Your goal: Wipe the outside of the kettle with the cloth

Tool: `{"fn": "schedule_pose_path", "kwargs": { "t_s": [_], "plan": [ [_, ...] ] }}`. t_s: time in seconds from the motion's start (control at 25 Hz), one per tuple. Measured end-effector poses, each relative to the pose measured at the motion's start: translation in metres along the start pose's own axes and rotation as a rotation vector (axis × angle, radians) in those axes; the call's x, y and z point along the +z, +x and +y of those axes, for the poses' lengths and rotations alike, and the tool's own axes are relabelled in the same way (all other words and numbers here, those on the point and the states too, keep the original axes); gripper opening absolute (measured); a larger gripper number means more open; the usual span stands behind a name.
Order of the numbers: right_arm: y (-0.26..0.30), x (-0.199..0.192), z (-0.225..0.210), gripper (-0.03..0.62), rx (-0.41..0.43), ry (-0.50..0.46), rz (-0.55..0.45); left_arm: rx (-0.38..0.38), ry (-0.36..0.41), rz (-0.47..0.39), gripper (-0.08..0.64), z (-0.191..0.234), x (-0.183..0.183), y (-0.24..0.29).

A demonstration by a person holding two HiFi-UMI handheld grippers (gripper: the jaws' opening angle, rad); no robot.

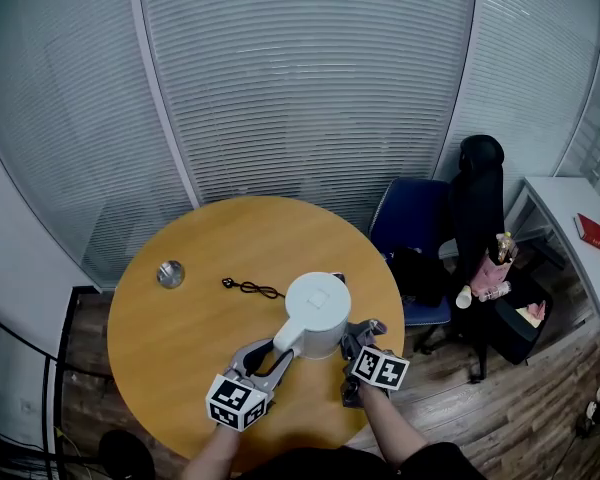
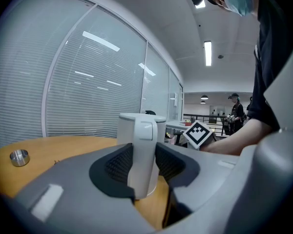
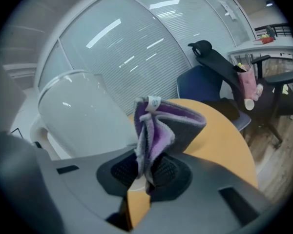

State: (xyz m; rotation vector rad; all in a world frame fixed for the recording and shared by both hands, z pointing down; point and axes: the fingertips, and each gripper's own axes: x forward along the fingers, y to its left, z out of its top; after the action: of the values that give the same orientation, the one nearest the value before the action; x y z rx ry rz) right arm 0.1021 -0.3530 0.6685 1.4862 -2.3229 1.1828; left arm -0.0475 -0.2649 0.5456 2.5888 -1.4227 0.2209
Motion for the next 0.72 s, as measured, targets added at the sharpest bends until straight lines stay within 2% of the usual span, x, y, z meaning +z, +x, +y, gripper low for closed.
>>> {"fn": "schedule_pose_path", "kwargs": {
  "t_s": [0.16,0.28,0.72],
  "plan": [
    [0.011,-0.022,-0.01,0.054,-0.041,-0.017,0.049,-0.002,-0.005,0.0,0.152,0.0,0.0,0.0],
    [0.012,-0.025,-0.011,0.054,-0.047,-0.025,0.062,-0.001,-0.008,0.002,0.152,0.001,-0.001,0.0],
    [-0.042,0.002,0.01,0.054,-0.021,-0.011,-0.036,-0.009,-0.026,0.017,0.153,0.001,-0.002,0.0]
  ]
}}
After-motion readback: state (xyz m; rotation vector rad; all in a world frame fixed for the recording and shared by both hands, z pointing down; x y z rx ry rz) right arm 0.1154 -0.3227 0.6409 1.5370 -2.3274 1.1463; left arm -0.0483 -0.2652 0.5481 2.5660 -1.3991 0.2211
